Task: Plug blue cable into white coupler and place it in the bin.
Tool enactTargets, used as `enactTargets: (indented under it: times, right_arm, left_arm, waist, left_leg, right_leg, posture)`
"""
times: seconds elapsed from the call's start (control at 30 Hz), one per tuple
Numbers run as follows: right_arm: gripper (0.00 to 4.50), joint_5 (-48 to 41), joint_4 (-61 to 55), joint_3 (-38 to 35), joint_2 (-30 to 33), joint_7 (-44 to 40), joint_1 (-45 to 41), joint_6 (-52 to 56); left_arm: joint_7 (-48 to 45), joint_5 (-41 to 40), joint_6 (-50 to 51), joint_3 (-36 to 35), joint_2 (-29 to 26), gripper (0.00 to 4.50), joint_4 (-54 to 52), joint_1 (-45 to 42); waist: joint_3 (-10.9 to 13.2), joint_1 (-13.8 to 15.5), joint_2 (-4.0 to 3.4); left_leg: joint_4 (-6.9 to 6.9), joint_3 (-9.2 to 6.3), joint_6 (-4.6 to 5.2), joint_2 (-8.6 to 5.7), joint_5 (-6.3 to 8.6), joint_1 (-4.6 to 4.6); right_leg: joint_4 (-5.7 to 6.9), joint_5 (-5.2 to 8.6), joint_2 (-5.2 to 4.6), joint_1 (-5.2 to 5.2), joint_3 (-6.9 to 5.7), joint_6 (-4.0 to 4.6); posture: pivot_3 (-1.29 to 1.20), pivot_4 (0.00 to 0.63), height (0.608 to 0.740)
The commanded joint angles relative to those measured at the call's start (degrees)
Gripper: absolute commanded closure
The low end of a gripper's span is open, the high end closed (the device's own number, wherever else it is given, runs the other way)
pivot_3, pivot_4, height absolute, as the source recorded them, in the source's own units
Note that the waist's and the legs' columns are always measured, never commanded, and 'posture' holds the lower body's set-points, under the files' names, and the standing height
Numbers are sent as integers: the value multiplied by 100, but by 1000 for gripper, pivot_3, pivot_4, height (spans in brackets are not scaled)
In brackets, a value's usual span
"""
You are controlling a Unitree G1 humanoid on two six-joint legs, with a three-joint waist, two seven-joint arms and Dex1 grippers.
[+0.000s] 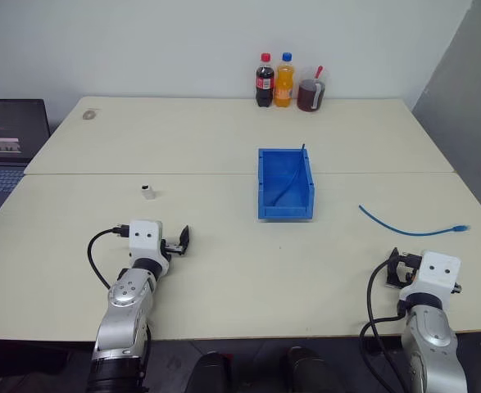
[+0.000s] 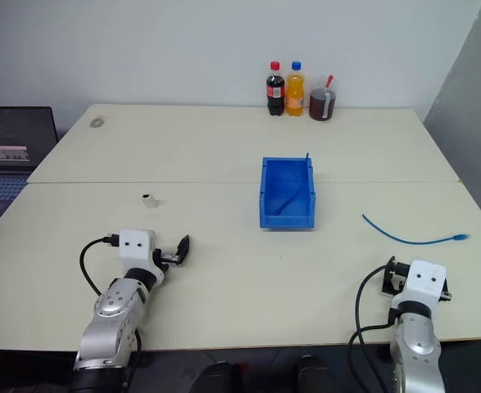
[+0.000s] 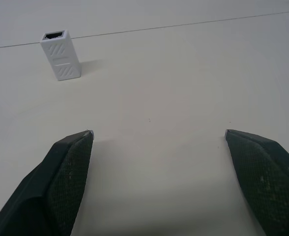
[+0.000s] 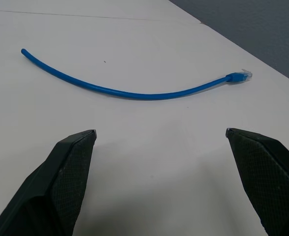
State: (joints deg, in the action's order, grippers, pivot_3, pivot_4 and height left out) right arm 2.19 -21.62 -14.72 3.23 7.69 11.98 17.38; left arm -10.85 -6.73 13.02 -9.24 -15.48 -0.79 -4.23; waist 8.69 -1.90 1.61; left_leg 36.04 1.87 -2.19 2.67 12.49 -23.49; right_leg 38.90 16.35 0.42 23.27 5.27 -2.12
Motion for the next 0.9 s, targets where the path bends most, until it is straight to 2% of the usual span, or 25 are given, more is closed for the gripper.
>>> enactTargets:
  times: [0.03, 0.5, 0.63, 0.77, 0.9]
  right_arm:
    - [8, 16, -253, -41, -25, 59, -14, -20]
    - [8, 22, -193, -76, 80, 42, -122, 21]
    - [8, -22, -227, -146, 34, 100, -157, 139]
    - [8, -131, -317, -372, 91, 206, -546, 509]
    - [8, -97, -56, -537, 379, 226, -1172, 853]
  left_arm:
    - [-51, -38, -8, -34, -36, 0, -199, 32]
    - [-31, -4, -51, -13, 58, 0, -175, 22]
    - [-316, -17, -122, 140, -40, 0, -257, 8]
    - [-1162, -464, -44, 353, -244, 0, -601, -349]
    - [-2463, -972, 302, 889, -649, 0, -904, -1170]
  waist:
    - [0, 0, 0]
    - [1, -1, 2]
    - [0, -1, 3]
    - [5, -1, 9]
    - [16, -1, 21]
  left_leg:
    - [0, 0, 0, 0, 0, 0]
    - [0, 0, 0, -1, 0, 0]
    - [1, 0, 0, -1, 0, 0]
    - [1, 2, 0, -2, 0, -2]
    - [6, 1, 0, -8, -1, -4]
  right_leg:
    - [0, 0, 0, 0, 0, 0]
    - [0, 0, 0, 0, -1, 0]
    - [0, 0, 0, 0, -1, -1]
    - [0, -1, 0, 0, -1, -1]
    - [3, -5, 3, 1, -8, -5]
  posture:
    - [0, 150, 740]
    - [0, 150, 740]
    - [0, 150, 740]
    - [0, 150, 740]
    - [0, 150, 740]
